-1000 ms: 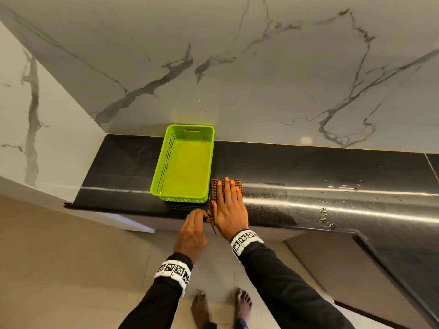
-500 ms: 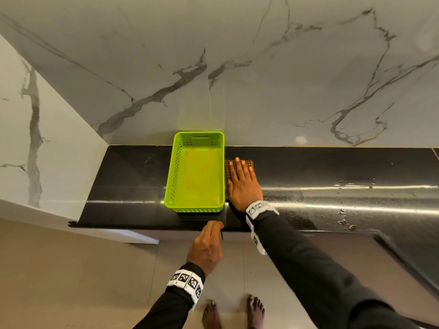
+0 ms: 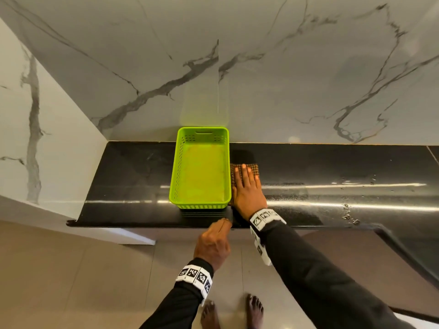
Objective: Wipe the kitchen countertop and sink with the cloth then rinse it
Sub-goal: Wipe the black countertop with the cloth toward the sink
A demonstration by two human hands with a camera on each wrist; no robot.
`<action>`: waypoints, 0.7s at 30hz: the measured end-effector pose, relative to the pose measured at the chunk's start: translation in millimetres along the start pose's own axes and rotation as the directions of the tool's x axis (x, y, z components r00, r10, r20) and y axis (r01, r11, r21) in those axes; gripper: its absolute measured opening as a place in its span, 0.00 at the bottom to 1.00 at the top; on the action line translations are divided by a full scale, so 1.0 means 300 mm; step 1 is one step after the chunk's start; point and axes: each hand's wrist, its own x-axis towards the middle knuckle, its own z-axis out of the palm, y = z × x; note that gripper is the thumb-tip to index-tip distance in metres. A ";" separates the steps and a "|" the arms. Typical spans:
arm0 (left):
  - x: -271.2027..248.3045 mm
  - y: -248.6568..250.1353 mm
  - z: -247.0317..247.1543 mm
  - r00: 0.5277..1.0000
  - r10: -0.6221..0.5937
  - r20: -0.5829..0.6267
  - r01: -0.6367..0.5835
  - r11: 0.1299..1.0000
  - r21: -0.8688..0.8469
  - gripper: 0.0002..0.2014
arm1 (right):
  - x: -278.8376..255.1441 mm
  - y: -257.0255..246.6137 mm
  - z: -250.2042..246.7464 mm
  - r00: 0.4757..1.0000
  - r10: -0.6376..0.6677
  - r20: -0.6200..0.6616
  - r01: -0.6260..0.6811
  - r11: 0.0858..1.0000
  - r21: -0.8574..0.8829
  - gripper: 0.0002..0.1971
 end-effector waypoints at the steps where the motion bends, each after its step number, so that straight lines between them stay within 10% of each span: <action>1: 0.008 -0.003 -0.002 1.000 0.008 -0.015 -0.008 1.000 0.010 0.17 | -0.012 -0.003 0.001 1.000 0.005 0.014 -0.005 1.000 0.002 0.32; 11: 0.032 -0.018 -0.007 0.996 0.063 -0.060 -0.059 0.996 0.069 0.14 | 0.270 0.034 -0.110 0.998 -0.051 0.040 0.052 0.998 -0.028 0.33; 21: 0.039 -0.006 0.003 0.990 0.066 -0.125 -0.045 0.986 0.163 0.12 | 0.161 0.257 -0.140 0.991 0.130 0.040 -0.130 0.992 0.003 0.34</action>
